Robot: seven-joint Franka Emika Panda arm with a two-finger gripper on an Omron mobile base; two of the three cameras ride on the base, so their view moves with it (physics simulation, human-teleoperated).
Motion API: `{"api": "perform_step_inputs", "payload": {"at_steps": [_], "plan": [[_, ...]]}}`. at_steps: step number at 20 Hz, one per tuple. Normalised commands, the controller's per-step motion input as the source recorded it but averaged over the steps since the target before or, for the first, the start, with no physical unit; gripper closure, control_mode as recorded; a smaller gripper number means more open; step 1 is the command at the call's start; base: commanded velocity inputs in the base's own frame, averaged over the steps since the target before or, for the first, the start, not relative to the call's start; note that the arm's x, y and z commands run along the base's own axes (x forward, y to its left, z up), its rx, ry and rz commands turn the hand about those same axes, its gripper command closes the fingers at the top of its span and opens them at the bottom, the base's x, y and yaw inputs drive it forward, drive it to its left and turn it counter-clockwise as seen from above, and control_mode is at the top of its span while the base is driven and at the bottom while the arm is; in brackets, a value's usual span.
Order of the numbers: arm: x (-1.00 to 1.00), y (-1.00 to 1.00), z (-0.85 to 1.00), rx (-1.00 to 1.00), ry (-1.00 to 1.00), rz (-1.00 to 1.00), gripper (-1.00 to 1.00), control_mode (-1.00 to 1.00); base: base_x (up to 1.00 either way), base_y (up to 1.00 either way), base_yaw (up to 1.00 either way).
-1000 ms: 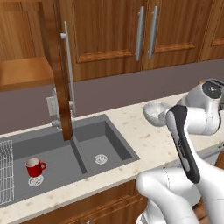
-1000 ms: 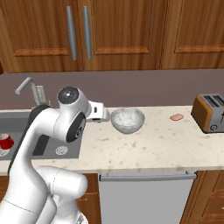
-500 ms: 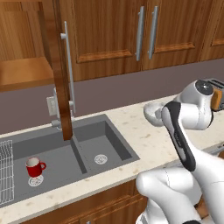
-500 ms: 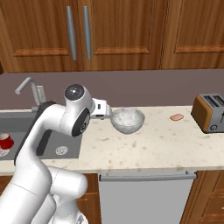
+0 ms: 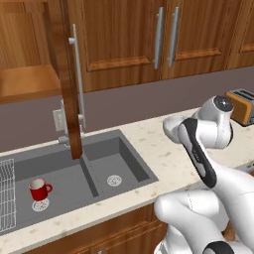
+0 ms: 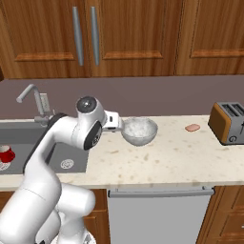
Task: Pick the mug and place it in the sink. Pick the bowl and place it in the open cabinet and then close the cabinet.
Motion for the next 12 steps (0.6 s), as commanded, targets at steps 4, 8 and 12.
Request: {"api": "perform_step_inputs", "payload": {"at_steps": [4, 8, 12], "plan": [[0.31, 0.0, -0.21, -0.01, 0.0, 0.0, -1.0, -1.0, 0.0, 0.0, 0.0], [0.36, -0.06, -0.06, 0.0, 0.0, 0.0, -1.0, -1.0, 0.0, 0.0, 0.0], [0.37, -0.06, 0.0, 0.0, 0.0, 0.0, -1.0, -1.0, 0.0, 0.0, 0.0]]}}
